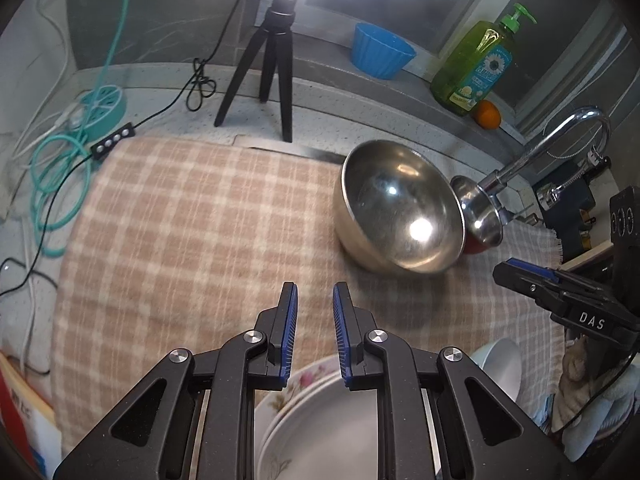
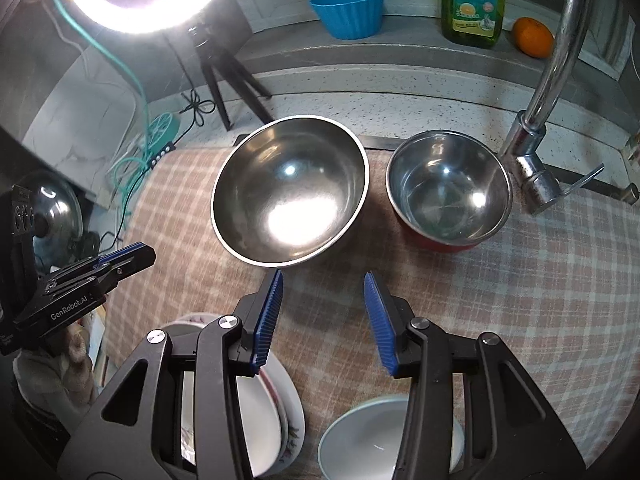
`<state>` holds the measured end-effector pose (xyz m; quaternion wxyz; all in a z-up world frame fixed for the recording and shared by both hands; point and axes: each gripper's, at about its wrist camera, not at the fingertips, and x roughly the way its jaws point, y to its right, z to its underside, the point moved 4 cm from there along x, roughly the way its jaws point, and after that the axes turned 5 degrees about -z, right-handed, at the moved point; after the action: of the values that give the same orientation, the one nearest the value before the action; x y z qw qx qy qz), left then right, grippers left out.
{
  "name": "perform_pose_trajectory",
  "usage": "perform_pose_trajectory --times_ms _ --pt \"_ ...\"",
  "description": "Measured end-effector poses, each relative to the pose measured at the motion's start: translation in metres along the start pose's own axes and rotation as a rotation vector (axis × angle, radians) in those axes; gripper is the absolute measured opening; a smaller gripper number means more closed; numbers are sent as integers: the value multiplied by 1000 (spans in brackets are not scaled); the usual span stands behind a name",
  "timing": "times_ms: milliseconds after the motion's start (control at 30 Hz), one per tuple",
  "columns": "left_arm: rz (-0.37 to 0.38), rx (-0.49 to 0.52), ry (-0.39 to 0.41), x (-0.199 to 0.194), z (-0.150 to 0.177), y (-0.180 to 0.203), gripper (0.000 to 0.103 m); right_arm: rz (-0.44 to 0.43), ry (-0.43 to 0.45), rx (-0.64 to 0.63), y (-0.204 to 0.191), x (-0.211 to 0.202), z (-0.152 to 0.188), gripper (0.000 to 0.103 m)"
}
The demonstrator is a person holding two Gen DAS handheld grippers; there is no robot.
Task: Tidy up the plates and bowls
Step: 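Lower the white plate onto the stack and open the left tool, then move the left tool to the large steel bowl rim and close on it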
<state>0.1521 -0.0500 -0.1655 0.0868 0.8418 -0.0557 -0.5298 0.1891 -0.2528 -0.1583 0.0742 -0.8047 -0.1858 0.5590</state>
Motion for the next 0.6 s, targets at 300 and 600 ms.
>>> perform_pose_trajectory --times_ms 300,600 --pt "66 -11 -57 31 -33 5 18 -20 -11 105 15 21 -19 44" --pt "70 8 -84 49 -55 10 18 -21 -40 160 24 42 -26 44"
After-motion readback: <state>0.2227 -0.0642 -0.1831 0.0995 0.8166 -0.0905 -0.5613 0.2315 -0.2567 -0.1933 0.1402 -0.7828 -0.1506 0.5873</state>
